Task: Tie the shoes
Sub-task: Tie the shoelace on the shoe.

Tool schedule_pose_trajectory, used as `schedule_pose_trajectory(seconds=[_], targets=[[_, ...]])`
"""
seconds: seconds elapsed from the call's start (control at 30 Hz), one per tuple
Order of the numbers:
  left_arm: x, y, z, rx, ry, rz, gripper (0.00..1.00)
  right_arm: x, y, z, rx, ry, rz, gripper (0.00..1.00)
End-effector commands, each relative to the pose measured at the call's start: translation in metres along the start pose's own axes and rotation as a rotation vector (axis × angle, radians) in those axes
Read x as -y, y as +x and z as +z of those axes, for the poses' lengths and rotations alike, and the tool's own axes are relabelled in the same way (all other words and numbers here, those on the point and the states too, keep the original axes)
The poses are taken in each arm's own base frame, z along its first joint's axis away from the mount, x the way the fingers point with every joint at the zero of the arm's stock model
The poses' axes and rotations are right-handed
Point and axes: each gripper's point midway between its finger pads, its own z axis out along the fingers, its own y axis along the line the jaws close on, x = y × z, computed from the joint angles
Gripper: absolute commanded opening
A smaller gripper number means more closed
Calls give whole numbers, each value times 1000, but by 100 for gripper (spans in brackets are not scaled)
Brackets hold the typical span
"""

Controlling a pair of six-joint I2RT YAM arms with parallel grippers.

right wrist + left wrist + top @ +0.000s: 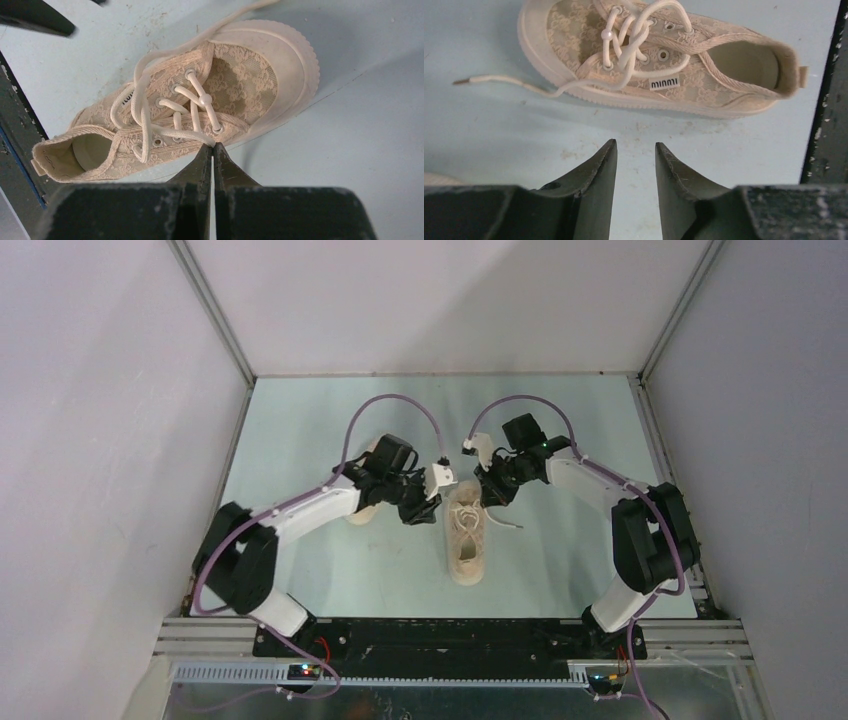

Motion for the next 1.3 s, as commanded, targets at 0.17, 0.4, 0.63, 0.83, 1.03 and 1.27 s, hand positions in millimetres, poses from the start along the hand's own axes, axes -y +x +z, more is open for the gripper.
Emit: schedule_pose_trajectory(seconds=[0.17,0.4,0.63,0.83,1.03,1.27], targets=[[-10,-20,33,75,153,286,41,-1,-21,-6,47,-25,15,0],[-20,-23,48,111,103,276,41,-5,-17,-6,41,-51,41,0],[-10,-33,58,131,140,322,44,-3,-15,-3,35,-58,60,0],[3,-31,67,95,178,361,31,-1,-13,-3,34,-59,72,0],[-23,-19,41,16,38,322,5,-9,-5,-16,14,-83,81,0],[-43,11,-22,-108,-158,278,0,-25,27,-53,-57,-49,70,0]])
